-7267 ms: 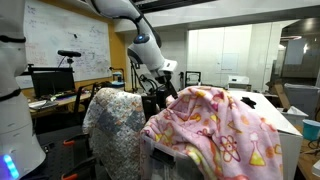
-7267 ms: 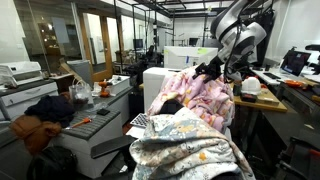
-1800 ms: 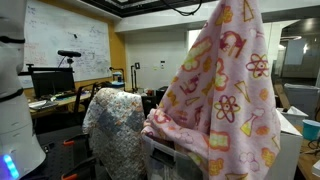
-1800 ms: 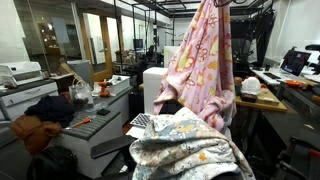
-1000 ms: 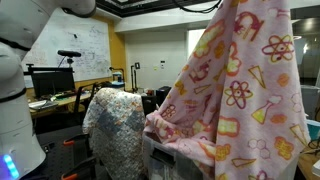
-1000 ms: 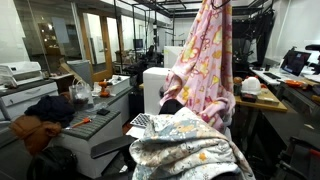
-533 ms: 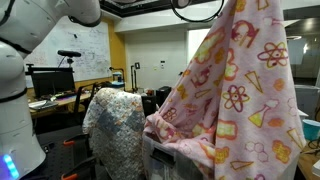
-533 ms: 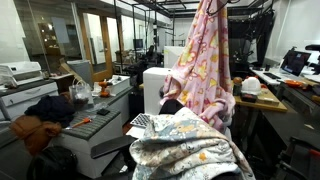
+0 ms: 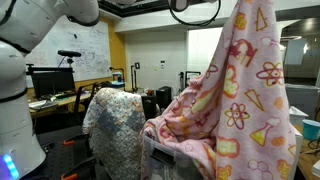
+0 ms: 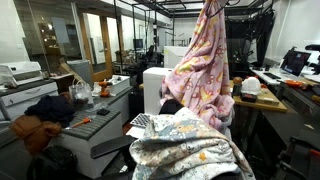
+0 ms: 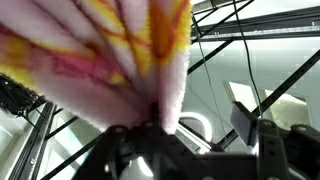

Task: Put the fleece on the boxes

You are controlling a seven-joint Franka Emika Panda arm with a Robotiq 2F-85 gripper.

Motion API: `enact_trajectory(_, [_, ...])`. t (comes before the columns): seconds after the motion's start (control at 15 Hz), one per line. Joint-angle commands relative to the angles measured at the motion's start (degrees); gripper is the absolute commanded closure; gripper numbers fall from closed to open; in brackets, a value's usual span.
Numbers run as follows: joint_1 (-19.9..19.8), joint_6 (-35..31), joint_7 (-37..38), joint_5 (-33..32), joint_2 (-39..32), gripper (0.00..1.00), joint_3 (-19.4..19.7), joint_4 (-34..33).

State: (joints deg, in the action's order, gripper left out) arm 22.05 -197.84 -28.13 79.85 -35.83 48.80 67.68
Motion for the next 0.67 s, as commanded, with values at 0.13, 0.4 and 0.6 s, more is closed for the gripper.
enact_trajectory(0.13, [9.9, 4.3, -13.3, 3.6, 14.2, 0.00, 0.8, 17.8])
enact_trajectory(0.4, [16.4, 2.4, -27.8, 10.4, 24.0, 0.00, 1.7, 30.6])
enact_trajectory(0.6, [21.2, -1.2, -37.5, 13.8, 32.1, 0.00, 1.6, 40.7])
